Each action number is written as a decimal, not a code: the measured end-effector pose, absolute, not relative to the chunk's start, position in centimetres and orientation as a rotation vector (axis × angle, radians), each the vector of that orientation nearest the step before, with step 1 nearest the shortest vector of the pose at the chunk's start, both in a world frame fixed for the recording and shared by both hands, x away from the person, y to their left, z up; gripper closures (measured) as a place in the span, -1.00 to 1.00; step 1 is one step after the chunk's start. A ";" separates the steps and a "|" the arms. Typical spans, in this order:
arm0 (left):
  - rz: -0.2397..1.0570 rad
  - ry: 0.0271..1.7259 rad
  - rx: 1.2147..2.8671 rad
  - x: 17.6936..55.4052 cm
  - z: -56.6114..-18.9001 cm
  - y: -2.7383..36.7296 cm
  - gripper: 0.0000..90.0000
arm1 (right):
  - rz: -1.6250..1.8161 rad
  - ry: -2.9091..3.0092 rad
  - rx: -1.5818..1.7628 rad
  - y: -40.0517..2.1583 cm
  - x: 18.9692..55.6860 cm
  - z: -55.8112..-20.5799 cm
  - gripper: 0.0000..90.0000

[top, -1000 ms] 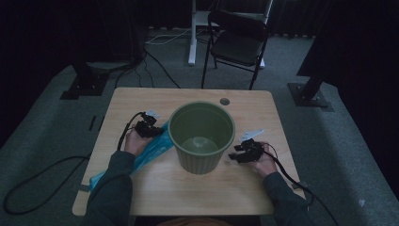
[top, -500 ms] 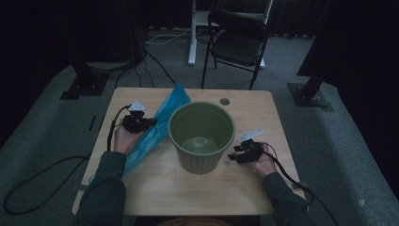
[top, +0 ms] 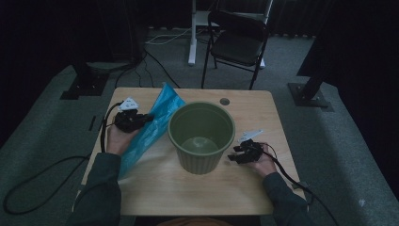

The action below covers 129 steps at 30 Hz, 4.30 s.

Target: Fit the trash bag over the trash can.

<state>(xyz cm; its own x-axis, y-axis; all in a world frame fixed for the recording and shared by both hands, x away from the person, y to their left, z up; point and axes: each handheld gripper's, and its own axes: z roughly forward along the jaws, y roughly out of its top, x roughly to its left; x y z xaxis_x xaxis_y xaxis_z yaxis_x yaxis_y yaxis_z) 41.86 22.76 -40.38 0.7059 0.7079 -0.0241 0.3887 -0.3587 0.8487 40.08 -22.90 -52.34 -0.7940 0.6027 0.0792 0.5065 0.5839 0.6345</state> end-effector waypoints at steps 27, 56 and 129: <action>0.405 0.701 1.876 39.2 -35.8 23.8 0.98 | 0.990 2.678 0.934 -22.7 40.1 -52.5 0.03; 0.119 0.415 1.874 37.9 -34.2 19.3 0.98 | 0.984 2.684 0.931 -22.6 40.1 -52.5 0.03; -0.074 0.147 1.938 35.4 -31.9 19.3 0.91 | 1.023 2.641 0.952 -23.6 40.1 -51.8 0.03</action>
